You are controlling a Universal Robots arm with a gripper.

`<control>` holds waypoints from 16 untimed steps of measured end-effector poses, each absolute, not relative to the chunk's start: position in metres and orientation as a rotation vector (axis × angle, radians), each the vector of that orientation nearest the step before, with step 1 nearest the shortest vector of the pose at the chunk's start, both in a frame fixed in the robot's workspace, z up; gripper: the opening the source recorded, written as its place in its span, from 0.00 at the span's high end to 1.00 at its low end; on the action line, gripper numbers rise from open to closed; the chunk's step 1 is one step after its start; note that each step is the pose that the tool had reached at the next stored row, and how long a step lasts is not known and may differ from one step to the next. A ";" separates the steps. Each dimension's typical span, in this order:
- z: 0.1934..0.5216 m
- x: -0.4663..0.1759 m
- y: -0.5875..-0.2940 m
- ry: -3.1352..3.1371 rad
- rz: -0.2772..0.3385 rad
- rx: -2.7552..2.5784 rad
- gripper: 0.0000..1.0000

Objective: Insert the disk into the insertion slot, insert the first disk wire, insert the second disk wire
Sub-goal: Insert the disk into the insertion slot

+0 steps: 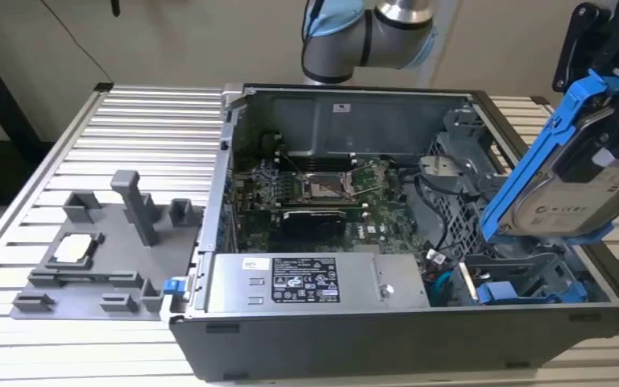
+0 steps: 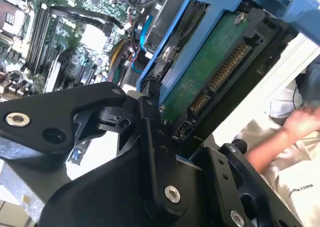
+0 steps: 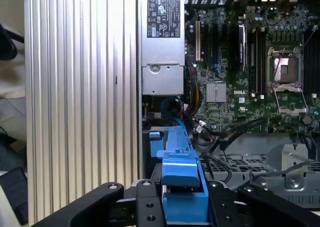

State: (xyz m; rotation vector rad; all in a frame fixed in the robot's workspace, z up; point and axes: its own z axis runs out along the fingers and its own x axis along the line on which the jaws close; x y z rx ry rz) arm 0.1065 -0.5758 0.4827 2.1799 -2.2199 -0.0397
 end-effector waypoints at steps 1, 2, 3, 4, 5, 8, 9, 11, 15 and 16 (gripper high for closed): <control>0.481 0.107 -0.576 -2.220 -0.040 2.180 0.67; 0.480 0.107 -0.576 -2.220 -0.040 2.180 0.67; 0.479 0.107 -0.576 -2.220 -0.040 2.180 0.67; 0.477 0.107 -0.577 -2.220 -0.040 2.180 0.67; 0.475 0.108 -0.577 -2.220 -0.040 2.180 0.67; 0.470 0.111 -0.577 -2.220 -0.040 2.180 0.67; 0.468 0.112 -0.578 -2.219 -0.040 2.181 0.67; 0.465 0.113 -0.578 -2.219 -0.040 2.181 0.67; 0.460 0.116 -0.578 -2.217 -0.040 2.183 0.67; 0.459 0.116 -0.579 -2.217 -0.040 2.183 0.67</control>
